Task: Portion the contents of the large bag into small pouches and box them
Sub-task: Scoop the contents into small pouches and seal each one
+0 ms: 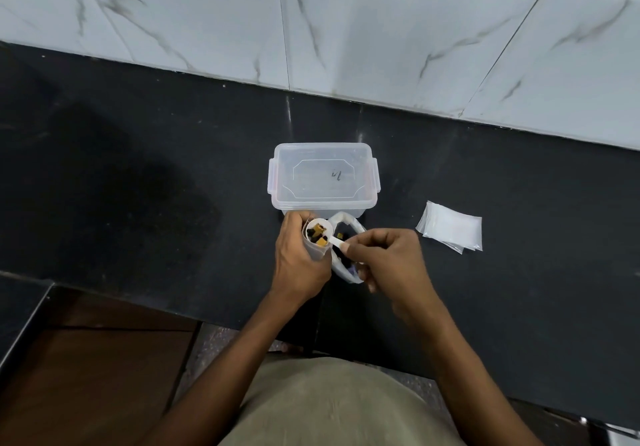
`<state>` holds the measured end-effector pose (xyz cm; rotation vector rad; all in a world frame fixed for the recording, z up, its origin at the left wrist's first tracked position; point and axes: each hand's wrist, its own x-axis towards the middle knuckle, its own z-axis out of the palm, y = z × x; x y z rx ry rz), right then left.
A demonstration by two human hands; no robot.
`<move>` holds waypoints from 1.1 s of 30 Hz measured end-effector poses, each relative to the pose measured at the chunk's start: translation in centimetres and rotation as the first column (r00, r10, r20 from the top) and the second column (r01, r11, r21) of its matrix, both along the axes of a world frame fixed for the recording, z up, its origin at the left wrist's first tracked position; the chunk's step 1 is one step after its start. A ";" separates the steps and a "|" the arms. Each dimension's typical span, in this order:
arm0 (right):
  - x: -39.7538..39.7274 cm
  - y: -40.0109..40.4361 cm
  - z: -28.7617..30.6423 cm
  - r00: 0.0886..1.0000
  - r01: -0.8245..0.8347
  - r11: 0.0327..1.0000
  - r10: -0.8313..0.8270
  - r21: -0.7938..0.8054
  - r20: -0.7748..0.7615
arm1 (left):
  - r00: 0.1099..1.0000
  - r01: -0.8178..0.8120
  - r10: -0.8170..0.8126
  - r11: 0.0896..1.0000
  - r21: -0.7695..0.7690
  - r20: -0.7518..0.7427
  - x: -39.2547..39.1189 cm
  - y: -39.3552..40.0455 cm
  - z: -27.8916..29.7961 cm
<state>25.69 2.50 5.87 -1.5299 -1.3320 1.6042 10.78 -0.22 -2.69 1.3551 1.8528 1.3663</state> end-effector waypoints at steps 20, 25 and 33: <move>-0.2 -2.2 -3.3 0.881 -0.385 0.297 -0.164 0.874 0.443 | 0.980 -0.042 0.025 0.996 0.082 0.198 0.5 0.4 1.5; -0.1 -2.1 -3.4 0.891 -0.374 0.312 -0.142 0.874 0.432 | 0.983 -0.031 0.012 0.994 0.102 0.183 0.4 0.4 1.4; 0.2 -1.0 -2.6 0.972 0.225 0.921 -0.189 0.318 -0.141 | 0.991 -0.060 0.055 0.997 0.040 0.121 0.0 0.0 1.1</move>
